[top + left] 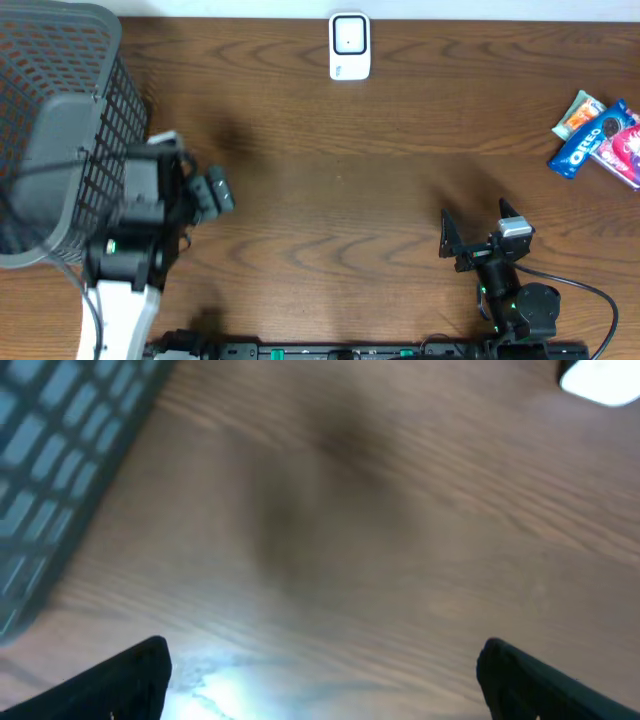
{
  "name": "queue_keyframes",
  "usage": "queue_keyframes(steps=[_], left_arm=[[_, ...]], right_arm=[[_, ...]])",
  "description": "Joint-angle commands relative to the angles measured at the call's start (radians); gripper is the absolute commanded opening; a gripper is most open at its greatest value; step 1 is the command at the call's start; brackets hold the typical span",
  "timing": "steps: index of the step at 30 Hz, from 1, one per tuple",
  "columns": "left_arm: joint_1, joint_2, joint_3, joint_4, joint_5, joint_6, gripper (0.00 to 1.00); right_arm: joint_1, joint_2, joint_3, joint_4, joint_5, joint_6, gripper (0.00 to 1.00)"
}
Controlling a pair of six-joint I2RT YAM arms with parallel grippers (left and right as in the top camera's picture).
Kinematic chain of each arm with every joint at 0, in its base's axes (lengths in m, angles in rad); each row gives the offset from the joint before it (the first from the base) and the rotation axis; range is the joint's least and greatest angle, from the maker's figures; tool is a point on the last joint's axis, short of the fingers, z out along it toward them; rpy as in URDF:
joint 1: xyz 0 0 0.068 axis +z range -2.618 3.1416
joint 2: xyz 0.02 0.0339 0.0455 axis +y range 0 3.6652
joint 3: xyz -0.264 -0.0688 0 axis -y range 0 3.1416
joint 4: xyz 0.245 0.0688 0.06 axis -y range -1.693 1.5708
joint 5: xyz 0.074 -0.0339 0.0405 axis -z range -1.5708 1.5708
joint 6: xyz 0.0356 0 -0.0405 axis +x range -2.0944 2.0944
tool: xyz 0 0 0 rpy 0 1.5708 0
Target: Scan the item barcode
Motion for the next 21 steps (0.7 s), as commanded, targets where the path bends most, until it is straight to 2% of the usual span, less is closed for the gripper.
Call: queue_keyframes(steps=[1,7,12,21], left_arm=[[0.037,-0.130,-0.153,0.061,-0.016,0.024,0.98],[0.046,-0.438,-0.396,0.198,-0.016,0.024,0.98],[0.046,-0.708,-0.530,0.288,-0.019,0.025,0.98],[0.079,-0.917,-0.732,0.557,-0.024,0.024,0.98]], right_arm=[[0.005,-0.006,-0.002,-0.005,0.001,-0.008,0.99],[0.005,-0.006,-0.002,-0.005,0.001,-0.009,0.99],[0.005,-0.006,-0.002,-0.005,0.001,-0.008,0.99],[0.005,-0.006,-0.002,-0.005,0.001,-0.008,0.99]])
